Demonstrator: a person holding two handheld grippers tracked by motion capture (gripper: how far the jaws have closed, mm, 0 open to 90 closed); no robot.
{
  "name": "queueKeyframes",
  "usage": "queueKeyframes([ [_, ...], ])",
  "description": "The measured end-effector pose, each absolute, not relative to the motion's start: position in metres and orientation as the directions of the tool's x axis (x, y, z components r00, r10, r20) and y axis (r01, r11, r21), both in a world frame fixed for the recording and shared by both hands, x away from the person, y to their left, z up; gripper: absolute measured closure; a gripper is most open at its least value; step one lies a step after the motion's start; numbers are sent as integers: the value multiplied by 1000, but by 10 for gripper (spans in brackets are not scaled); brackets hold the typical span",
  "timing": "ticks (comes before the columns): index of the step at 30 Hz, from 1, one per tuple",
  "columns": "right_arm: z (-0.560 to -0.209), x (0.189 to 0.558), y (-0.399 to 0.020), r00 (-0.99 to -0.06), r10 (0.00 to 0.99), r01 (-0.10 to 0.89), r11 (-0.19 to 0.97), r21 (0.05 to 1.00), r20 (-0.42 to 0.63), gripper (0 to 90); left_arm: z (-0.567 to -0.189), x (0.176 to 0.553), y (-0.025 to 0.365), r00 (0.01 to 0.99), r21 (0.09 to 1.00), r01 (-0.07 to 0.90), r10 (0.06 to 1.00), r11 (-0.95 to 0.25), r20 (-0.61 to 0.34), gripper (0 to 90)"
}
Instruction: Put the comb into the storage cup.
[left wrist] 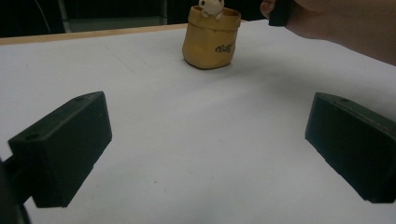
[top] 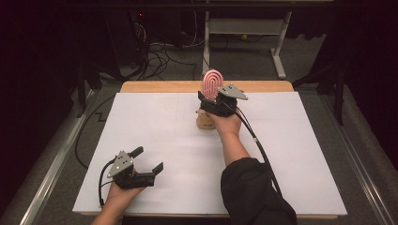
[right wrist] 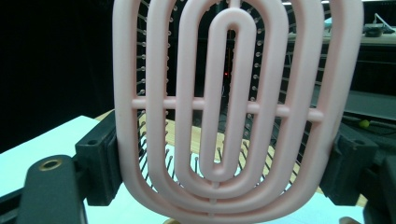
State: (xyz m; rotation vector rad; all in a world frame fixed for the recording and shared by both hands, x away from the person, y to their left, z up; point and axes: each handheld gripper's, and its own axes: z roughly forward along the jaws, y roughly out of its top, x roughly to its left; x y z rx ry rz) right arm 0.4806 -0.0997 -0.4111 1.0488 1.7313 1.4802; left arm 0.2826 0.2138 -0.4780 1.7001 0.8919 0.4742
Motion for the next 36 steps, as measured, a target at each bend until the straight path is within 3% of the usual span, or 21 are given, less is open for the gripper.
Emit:
queueKeyframes([
  [36, -408, 494, -127, -425, 896, 270, -8, 963, 127, 152, -478, 281, 213, 644, 939, 316, 757, -133, -110, 14],
])
